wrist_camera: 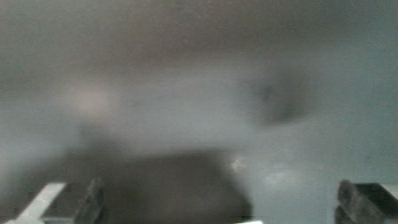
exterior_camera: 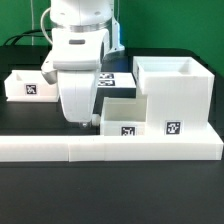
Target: Assemble drawer
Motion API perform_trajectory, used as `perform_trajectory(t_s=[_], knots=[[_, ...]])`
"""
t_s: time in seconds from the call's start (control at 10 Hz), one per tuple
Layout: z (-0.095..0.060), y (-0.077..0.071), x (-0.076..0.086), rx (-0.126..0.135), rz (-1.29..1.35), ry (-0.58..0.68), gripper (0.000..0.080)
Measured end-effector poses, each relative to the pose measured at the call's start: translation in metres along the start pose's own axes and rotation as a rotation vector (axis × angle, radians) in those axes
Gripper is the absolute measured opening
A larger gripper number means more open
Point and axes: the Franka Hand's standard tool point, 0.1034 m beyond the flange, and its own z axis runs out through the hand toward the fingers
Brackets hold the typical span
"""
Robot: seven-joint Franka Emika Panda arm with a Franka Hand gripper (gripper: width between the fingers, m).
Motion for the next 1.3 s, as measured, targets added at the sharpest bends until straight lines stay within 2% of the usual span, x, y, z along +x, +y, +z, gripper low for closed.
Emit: perform_trajectory(t_s=[0.2, 0.4, 0.6, 1.0, 1.1, 1.2, 1.3], knots=[[-0.001, 0.003, -0.001, 0.002, -0.073, -0.006, 0.0649], [-0.005, 0.009, 0.0, 0.04, -0.089, -0.064, 0.0648], [-0.009, 0.012, 0.019, 0.037, -0.104, -0.074, 0.0649], [-0.008, 0.012, 0.016, 0.039, -0.102, -0.075, 0.0649], [-0.007, 0.01, 0.02, 0.046, -0.107, -0.074, 0.0649], [-0.005, 0.009, 0.03, 0.055, -0.115, -0.072, 0.0649], [-0.006, 0.009, 0.044, 0.051, -0.102, -0.069, 0.0649]])
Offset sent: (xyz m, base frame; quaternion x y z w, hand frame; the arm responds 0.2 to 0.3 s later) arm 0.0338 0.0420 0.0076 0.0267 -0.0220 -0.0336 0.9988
